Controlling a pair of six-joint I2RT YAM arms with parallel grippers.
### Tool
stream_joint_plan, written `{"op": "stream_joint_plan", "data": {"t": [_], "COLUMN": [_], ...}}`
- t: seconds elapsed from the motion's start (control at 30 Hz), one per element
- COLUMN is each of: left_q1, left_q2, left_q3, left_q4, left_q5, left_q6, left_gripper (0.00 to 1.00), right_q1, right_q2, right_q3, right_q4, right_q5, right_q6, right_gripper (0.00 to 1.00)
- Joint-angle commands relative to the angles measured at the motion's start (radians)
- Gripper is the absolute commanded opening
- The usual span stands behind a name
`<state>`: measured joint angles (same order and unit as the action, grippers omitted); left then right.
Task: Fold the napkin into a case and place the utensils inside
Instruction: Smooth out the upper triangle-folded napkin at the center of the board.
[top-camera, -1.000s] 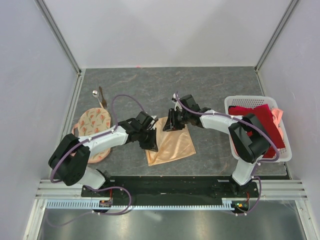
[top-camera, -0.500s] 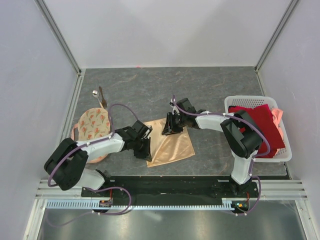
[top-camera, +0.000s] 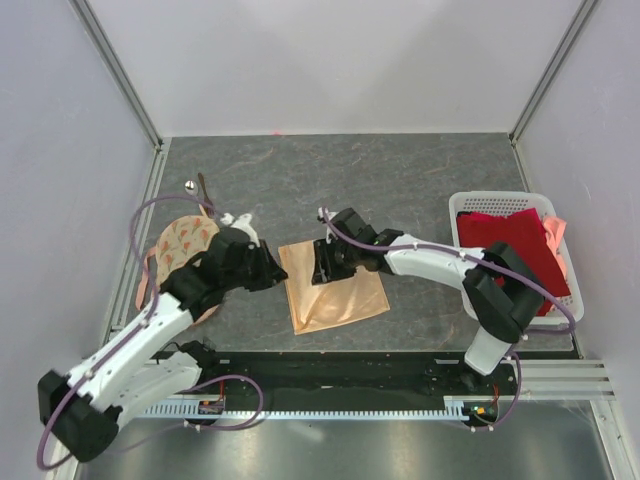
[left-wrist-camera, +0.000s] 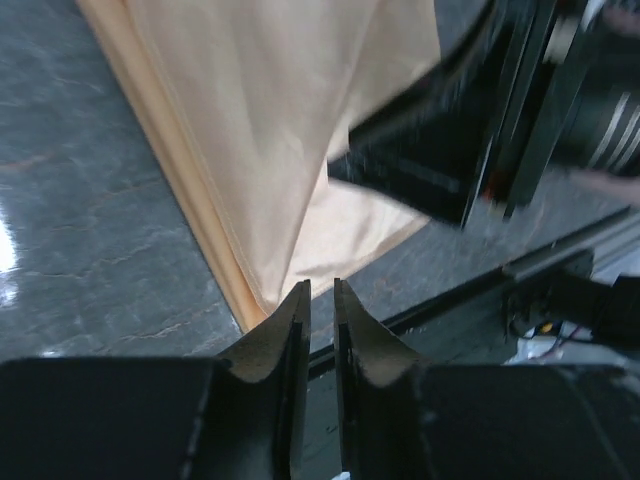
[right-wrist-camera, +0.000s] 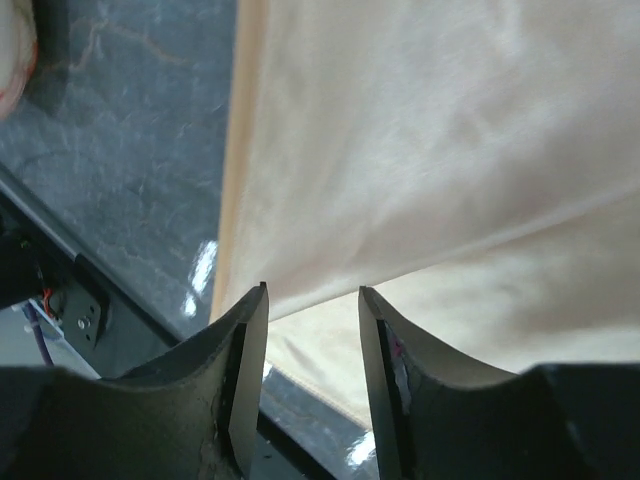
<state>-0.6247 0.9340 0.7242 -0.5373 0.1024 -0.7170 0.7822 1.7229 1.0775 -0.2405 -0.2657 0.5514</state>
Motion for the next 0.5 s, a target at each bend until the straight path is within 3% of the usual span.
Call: {"op": "stream_joint_plan", "data": {"t": [0.0,0.17,0.47], "left_q1": [0.065,0.092,0.100], "left_q2": [-0.170,-0.287,-0.313], "left_q3": [0.055,0.106,0.116], "left_q4": [-0.147,-0.269,-0.326], "left_q5": [-0.245,-0.368,-0.349], "left_q6": [-0.107,-0.121,-0.095], "left_gripper": [0.24,0.38,0.40], "right_q1": [0.136,0.290,0.403], "right_q2": [-0.060,-0.017,0.125], "right_q3": [-0.019,0.039,0.208], "right_q4": [-0.062,-0.111,-0.224], "right_q5": [0.129,0.288,0.404], "right_q6": [0.053,0.125,0.156], "right_gripper": [0.50,0.52,0.53]}}
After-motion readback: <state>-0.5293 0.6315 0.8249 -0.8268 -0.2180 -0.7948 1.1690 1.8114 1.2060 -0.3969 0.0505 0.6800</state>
